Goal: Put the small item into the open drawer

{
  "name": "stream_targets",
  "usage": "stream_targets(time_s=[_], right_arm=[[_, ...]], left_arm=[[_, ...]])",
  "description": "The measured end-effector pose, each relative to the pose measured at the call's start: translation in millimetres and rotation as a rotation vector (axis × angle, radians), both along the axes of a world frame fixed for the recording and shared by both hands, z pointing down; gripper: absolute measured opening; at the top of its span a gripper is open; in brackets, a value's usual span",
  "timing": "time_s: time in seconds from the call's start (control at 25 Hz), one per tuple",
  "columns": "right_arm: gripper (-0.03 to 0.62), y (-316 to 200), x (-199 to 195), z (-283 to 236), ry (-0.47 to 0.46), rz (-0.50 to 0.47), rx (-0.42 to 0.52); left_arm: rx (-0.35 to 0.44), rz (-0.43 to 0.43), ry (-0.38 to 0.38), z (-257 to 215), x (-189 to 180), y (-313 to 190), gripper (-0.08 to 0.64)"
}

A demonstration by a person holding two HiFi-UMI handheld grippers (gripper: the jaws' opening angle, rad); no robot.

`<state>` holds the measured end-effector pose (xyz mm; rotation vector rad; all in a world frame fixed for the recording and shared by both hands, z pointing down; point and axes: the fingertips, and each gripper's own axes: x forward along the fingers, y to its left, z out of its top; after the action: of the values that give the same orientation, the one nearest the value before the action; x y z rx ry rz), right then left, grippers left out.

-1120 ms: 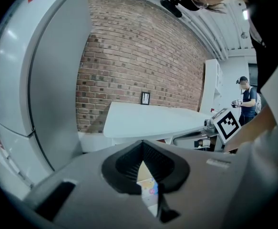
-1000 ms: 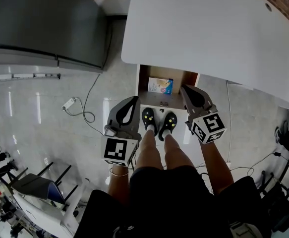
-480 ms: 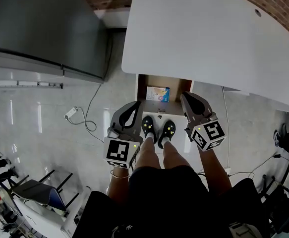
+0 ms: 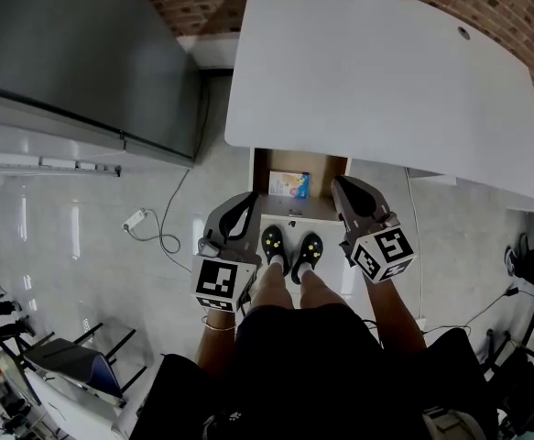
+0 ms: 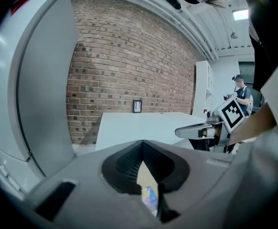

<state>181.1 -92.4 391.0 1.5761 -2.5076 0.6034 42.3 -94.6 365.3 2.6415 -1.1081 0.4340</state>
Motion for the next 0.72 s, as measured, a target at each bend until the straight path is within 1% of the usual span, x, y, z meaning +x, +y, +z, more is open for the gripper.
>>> stream_targets(time_s=[0.28,0.72], right_arm=[[0.012,4.6,0.6,-31.9,-0.022,-0.012,0.039],[0.012,13.2,-4.0,-68.0,-0.056,-0.035,0.084]], left_arm=[[0.030,0.020,0.005,-23.5,10.7,2.4,-0.003],[0.076,0.029,0.051,-57.8,20.6,7.9,-0.003]])
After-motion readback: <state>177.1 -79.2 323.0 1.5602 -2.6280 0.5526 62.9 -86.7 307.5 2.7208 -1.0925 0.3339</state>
